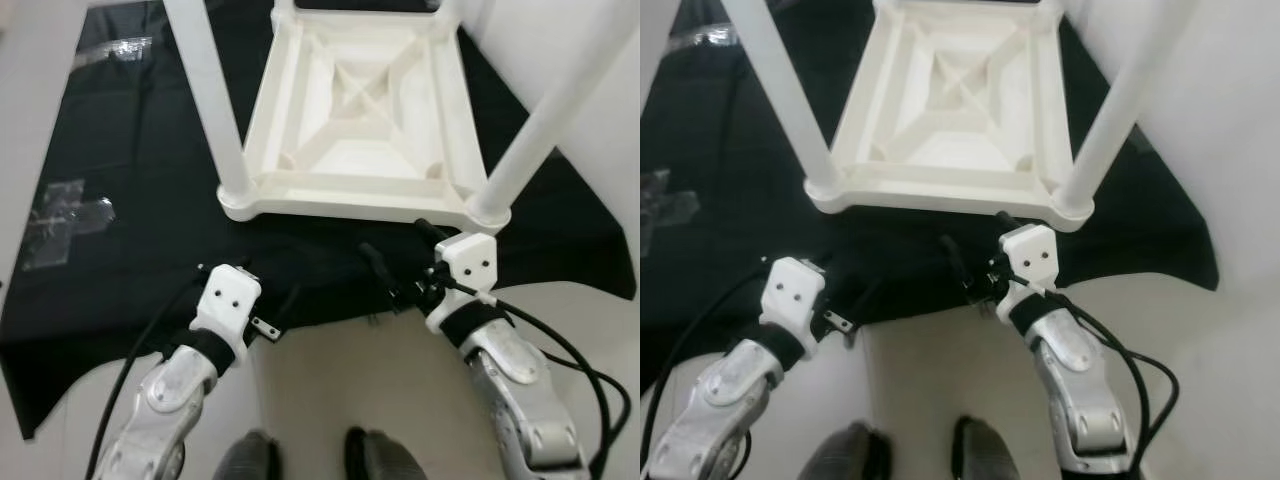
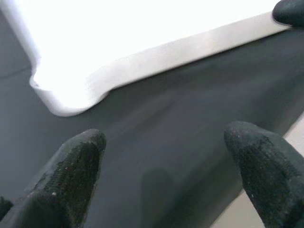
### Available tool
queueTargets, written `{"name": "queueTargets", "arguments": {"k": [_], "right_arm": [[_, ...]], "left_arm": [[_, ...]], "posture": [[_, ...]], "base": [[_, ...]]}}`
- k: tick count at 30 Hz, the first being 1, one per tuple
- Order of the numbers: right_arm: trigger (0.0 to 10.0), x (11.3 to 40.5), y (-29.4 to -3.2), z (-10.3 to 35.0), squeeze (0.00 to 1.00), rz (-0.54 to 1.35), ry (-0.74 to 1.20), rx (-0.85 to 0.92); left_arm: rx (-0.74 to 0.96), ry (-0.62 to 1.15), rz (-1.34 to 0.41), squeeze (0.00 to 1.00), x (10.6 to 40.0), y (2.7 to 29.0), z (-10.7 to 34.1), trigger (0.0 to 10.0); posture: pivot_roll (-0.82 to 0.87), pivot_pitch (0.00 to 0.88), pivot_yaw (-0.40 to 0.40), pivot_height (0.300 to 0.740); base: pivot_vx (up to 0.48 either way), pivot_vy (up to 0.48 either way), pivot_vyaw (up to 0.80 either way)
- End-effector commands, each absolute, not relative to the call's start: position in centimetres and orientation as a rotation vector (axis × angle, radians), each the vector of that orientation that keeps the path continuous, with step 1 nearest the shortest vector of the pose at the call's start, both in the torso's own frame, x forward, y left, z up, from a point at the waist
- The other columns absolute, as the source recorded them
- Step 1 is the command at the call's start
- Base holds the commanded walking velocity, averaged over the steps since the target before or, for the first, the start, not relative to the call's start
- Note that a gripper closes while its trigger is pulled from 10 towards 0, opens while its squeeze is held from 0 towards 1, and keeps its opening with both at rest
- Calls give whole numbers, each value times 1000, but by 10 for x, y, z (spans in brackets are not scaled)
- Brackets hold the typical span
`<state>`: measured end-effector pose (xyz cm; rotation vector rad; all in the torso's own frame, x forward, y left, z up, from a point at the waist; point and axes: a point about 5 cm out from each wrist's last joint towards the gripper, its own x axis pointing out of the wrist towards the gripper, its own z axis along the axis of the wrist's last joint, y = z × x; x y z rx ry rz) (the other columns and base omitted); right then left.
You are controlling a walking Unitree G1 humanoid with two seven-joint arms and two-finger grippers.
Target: Building children table
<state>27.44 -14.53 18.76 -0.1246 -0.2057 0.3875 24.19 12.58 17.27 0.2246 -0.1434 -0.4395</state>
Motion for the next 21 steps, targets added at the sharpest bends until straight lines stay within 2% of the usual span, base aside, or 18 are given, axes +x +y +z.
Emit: {"name": "queueTargets", "arguments": {"k": [1,5,8,10,14,15,21], "right_arm": [[10000,287,-142,184,0,362,-185,-163],[10000,308,-139,189,0,348,-169,-206],[10000,313,-137,190,0,360,-163,-213],[10000,322,-131,191,0,397,-161,-272],[10000,341,-122,195,0,442,-96,-284],[10000,354,-104,203,0,594,-49,-310],[10000,366,-83,225,0,788,-59,-429]], "left_arm": [[233,-116,-438,0,239,128,165,10000],[234,-107,-441,0,241,126,161,10000],[230,-99,-442,0,241,125,159,10000],[222,-80,-438,0,241,124,154,10000],[191,-64,-453,0,238,122,149,10000],[189,-53,-474,0,236,117,144,10000],[189,-46,-497,0,233,110,141,10000]], "posture": [[46,260,-34,740],[53,261,-40,740],[53,261,-40,740],[59,263,-38,740],[63,267,-32,740],[71,272,-35,740],[95,287,-48,740]], "base": [[0,0,0],[0,0,0],[0,0,0],[0,0,0],[0,0,0],[0,0,0],[0,0,0]]}}
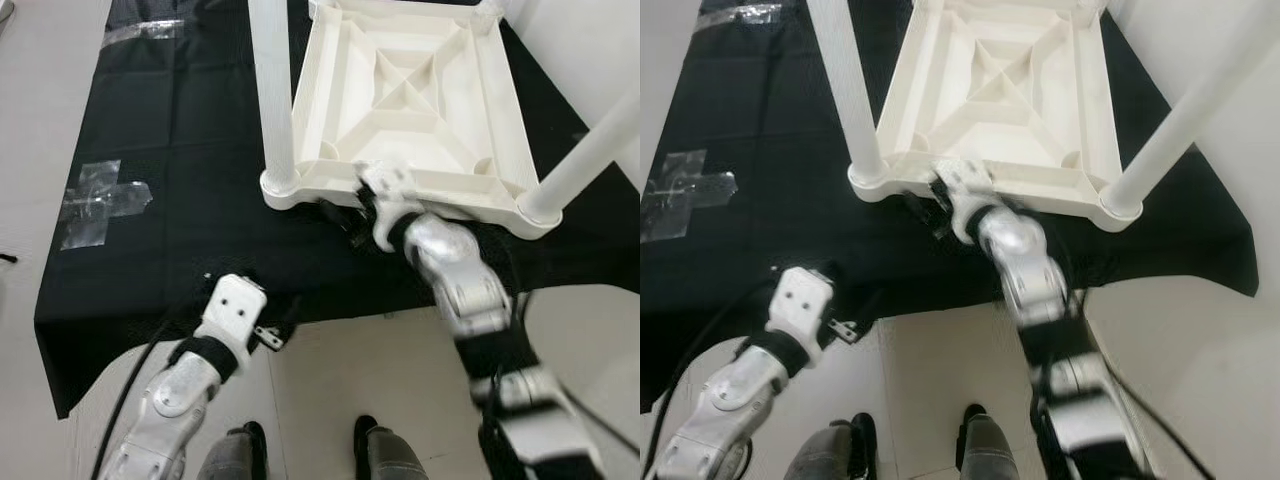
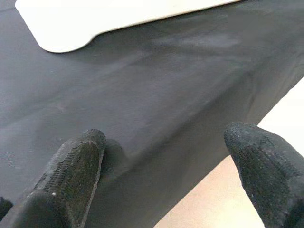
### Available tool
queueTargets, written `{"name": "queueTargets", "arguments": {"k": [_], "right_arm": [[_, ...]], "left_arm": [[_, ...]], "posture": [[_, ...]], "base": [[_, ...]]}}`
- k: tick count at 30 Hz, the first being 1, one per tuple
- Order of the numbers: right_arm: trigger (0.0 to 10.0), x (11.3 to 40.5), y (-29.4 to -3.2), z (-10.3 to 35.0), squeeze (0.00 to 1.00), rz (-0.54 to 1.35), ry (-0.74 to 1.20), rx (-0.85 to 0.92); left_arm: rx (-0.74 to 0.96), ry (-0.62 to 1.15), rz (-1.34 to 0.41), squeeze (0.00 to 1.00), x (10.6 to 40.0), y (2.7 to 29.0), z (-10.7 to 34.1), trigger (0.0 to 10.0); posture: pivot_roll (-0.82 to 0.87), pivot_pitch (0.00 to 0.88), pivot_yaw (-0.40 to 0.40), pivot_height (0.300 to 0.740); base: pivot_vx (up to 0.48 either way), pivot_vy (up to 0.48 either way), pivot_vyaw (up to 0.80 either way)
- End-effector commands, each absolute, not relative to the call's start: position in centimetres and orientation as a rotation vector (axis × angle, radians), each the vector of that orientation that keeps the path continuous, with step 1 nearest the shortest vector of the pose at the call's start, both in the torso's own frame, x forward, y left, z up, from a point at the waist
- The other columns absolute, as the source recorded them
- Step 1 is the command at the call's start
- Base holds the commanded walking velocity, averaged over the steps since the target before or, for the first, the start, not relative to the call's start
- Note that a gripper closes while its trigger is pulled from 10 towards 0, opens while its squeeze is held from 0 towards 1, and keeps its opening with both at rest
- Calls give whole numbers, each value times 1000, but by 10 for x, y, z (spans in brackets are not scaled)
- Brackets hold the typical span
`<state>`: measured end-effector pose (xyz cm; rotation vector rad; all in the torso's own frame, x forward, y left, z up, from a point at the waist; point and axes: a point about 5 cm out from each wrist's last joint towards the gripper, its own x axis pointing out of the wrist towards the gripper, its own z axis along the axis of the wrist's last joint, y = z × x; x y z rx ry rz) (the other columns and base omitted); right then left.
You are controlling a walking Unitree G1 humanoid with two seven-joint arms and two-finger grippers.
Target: Building children table
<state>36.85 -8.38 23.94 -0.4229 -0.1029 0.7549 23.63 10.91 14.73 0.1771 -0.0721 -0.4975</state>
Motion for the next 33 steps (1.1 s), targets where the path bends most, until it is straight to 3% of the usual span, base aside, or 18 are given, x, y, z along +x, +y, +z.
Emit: {"name": "queueTargets", "arguments": {"k": [1,3,6,10,21,22,23,33], "right_arm": [[10000,369,-77,228,0,864,-44,-483],[10000,374,-78,223,0,943,70,-656],[10000,379,-82,221,0,951,166,-724],[10000,393,-86,233,0,928,299,-731],[10000,405,-89,242,0,830,423,-699],[4196,405,-88,242,0,838,427,-700],[0,405,-88,244,0,846,423,-704],[0,407,-86,247,0,852,423,-755]], "left_arm": [[191,-47,-499,0,232,110,141,10000],[195,-48,-496,0,229,109,141,10000],[195,-48,-495,0,227,109,141,10000],[196,-49,-498,0,223,106,140,10000],[207,-57,-500,0,221,101,141,10000],[207,-57,-500,0,221,101,141,10000],[209,-58,-501,0,221,101,141,10000],[231,-68,-510,0,222,99,142,10000]], "posture": [[96,288,-49,740],[102,303,-62,740],[102,310,-68,740],[102,326,-84,740],[89,336,-101,740],[89,336,-101,740],[88,337,-102,740],[88,324,-107,740]], "base": [[0,0,0],[0,0,0],[0,0,0],[0,0,0],[0,0,0],[0,0,0],[0,0,0],[0,0,0]]}}
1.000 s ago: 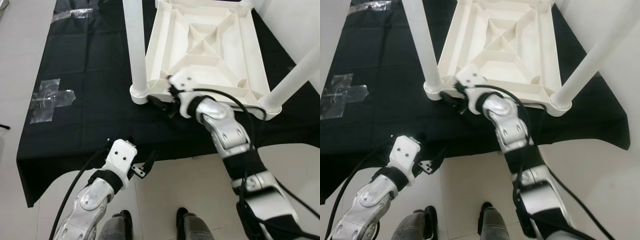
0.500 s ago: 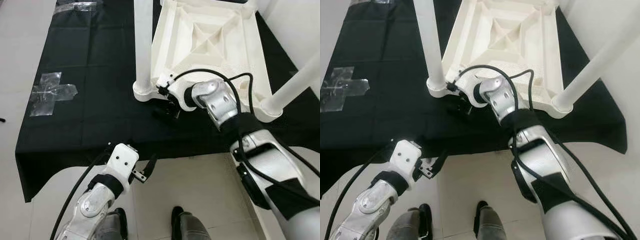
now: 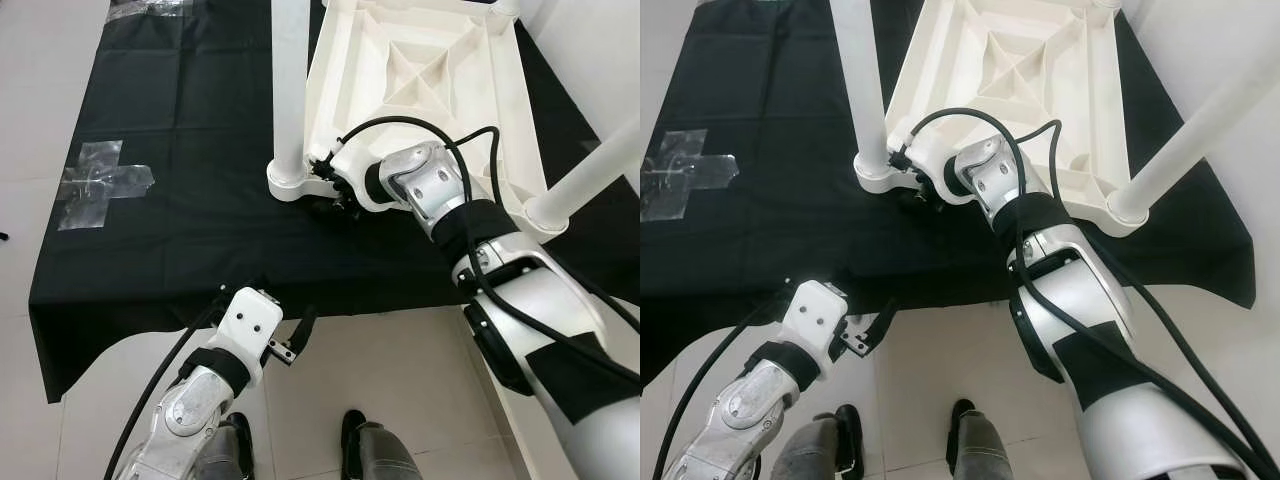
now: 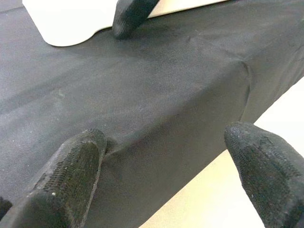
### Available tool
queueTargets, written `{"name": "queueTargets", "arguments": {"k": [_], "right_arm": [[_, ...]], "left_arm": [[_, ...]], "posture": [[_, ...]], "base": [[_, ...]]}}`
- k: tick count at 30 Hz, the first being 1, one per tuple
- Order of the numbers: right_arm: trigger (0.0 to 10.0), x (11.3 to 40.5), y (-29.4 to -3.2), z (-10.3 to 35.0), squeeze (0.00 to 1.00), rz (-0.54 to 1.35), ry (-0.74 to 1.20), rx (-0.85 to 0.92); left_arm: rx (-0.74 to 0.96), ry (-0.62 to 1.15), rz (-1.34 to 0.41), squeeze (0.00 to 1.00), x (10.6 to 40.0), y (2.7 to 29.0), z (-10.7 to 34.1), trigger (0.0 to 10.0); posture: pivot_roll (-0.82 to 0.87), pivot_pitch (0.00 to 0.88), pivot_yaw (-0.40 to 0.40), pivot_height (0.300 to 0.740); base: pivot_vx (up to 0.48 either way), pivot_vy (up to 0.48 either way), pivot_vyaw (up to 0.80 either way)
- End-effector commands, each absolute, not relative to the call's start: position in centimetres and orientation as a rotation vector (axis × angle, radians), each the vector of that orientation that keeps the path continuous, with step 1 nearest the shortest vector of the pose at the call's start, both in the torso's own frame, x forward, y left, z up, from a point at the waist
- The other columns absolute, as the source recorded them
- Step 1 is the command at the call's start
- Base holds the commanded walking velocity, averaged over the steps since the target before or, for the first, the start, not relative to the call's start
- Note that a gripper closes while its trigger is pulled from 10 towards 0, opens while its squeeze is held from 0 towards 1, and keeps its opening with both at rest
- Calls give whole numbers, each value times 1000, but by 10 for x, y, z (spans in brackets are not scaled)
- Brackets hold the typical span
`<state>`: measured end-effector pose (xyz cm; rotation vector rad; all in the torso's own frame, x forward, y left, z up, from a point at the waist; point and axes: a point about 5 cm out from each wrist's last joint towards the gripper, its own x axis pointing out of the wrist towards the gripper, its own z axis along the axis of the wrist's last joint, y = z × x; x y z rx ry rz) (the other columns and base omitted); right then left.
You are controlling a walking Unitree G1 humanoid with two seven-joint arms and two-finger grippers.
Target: Building children table
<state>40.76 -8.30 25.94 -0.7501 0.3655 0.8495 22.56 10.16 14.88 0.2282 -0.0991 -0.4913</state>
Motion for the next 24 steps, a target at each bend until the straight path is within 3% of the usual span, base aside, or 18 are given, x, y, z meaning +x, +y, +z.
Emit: {"name": "queueTargets", "arguments": {"k": [1,11,16,24], "right_arm": [[0,408,-85,246,0,846,415,-755],[0,407,-68,260,0,896,206,-802],[0,394,-40,269,0,1047,-65,-843],[0,377,-19,272,0,1183,-266,-889]], "left_arm": [[234,-73,-512,0,223,98,143,10000],[258,-88,-530,0,223,95,145,10000],[269,-89,-537,0,223,94,145,10000],[274,-89,-537,0,223,95,145,10000]], "posture": [[89,320,-104,740],[92,308,-104,740],[93,308,-104,740],[94,313,-101,740]], "base": [[0,0,0],[0,0,0],[0,0,0],[0,0,0]]}}
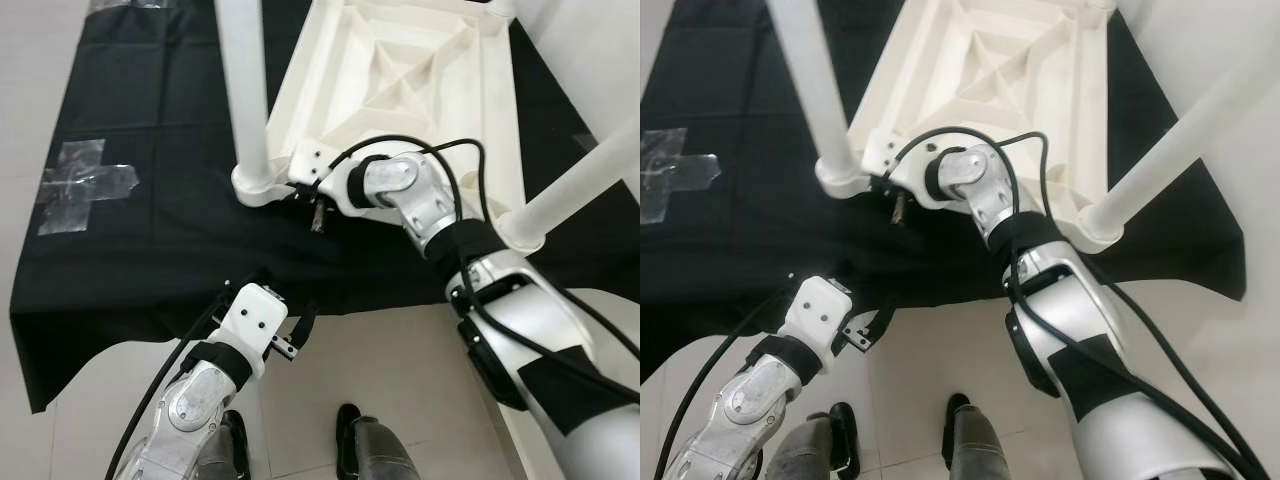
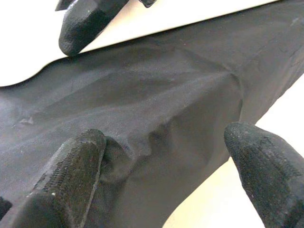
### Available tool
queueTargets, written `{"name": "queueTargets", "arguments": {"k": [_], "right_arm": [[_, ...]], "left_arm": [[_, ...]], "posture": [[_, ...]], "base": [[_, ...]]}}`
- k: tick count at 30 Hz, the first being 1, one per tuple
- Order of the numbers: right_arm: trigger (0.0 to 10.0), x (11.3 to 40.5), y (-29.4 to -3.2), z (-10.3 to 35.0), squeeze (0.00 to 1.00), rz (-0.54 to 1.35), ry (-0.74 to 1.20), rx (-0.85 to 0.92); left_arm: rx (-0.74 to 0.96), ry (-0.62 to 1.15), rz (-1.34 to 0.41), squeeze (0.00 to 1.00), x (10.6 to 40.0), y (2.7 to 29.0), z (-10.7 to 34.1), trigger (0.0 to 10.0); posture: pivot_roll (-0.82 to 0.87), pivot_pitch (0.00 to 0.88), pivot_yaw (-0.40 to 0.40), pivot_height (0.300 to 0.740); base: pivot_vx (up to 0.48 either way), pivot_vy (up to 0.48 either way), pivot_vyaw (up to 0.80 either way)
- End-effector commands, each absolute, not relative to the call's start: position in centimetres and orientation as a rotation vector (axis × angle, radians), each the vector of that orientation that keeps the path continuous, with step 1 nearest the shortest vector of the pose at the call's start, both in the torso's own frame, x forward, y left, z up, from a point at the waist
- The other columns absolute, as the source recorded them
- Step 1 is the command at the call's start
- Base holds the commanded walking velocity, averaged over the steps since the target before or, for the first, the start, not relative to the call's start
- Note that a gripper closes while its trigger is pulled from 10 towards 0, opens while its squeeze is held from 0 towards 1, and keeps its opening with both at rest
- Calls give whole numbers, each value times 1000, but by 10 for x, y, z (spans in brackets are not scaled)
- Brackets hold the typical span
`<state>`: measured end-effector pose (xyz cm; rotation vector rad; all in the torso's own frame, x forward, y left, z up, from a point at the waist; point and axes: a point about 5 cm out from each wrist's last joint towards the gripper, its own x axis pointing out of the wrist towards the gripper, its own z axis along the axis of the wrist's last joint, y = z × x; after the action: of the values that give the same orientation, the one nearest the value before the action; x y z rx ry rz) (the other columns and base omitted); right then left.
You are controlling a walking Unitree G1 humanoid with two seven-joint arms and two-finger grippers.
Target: Building children table
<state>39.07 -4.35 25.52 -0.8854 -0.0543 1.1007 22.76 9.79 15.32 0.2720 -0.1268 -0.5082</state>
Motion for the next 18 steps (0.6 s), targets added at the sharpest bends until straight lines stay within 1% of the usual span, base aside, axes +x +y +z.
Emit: {"name": "queueTargets", "arguments": {"k": [1,6,11,14,18], "right_arm": [[0,375,-16,273,0,1196,-289,-896],[0,367,-7,276,0,1250,-365,-904],[0,365,-7,276,0,1259,-385,-911],[0,355,2,277,0,1340,-437,-897],[0,350,6,277,0,1370,-457,-888]], "left_arm": [[275,-89,-538,0,223,95,146,10000],[278,-91,-542,0,224,95,146,10000],[279,-92,-543,0,224,95,146,10000],[277,-92,-544,0,224,95,146,10000],[277,-92,-544,0,225,94,146,10000]], "posture": [[92,315,-100,740],[90,314,-99,740],[90,314,-99,740],[88,314,-100,740],[88,313,-100,740]], "base": [[0,0,0],[0,0,0],[0,0,0],[0,0,0],[0,0,0]]}}
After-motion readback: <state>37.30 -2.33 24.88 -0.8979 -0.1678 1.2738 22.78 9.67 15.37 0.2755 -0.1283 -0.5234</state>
